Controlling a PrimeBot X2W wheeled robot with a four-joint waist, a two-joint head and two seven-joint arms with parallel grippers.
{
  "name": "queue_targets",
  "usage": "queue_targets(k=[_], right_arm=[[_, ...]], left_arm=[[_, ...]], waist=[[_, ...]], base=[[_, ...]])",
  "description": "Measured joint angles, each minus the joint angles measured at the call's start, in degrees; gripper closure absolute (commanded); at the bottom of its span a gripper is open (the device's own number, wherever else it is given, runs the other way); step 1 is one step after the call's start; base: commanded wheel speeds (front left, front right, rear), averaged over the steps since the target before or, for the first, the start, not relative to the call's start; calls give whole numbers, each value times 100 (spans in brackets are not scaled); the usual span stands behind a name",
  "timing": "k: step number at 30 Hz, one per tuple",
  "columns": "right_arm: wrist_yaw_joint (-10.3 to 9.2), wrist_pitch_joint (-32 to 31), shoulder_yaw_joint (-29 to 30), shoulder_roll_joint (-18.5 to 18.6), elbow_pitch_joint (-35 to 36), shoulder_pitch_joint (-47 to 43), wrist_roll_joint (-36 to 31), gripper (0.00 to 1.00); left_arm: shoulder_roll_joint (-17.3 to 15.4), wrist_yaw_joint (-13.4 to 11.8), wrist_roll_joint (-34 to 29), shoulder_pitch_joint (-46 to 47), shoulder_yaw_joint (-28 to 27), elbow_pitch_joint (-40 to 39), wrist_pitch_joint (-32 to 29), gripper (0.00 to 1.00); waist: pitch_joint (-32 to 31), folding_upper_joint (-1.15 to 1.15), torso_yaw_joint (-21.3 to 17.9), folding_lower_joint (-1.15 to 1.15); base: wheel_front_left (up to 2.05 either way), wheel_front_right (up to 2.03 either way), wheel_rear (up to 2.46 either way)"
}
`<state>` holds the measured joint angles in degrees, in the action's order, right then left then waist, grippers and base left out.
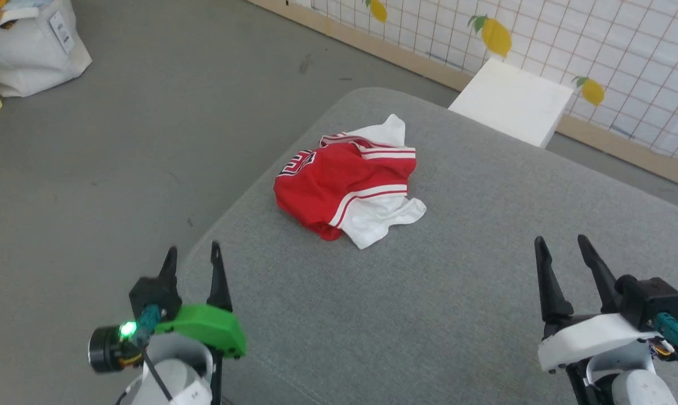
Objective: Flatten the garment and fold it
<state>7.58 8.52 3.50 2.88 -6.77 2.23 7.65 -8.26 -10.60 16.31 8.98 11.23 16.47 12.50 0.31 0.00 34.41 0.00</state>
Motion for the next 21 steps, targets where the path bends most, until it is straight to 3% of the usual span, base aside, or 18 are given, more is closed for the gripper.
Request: queue_targets(k=[4,11,18,21], right_arm=[[0,-27,9,-1,69,129,-41,0],[0,-207,-88,-3,323,543,-257,0],[0,-314,-286,-5,528,955,-419,0],[0,-298,-400,-8,552,1185,-417,0]], left_arm=[[5,194,151,486,96,138,-48,0],[16,862,867,2243,79,914,-727,0],[-196,1337,1583,3767,-230,1745,-1840,0],[-565,1456,1881,4218,-366,2116,-2697,0]], waist=[[184,0,13,0],[748,0,-93,0],[1428,0,-494,1],[1774,0,-871,1]], base=[[0,0,0],[0,0,0],[0,0,0],[0,0,0]])
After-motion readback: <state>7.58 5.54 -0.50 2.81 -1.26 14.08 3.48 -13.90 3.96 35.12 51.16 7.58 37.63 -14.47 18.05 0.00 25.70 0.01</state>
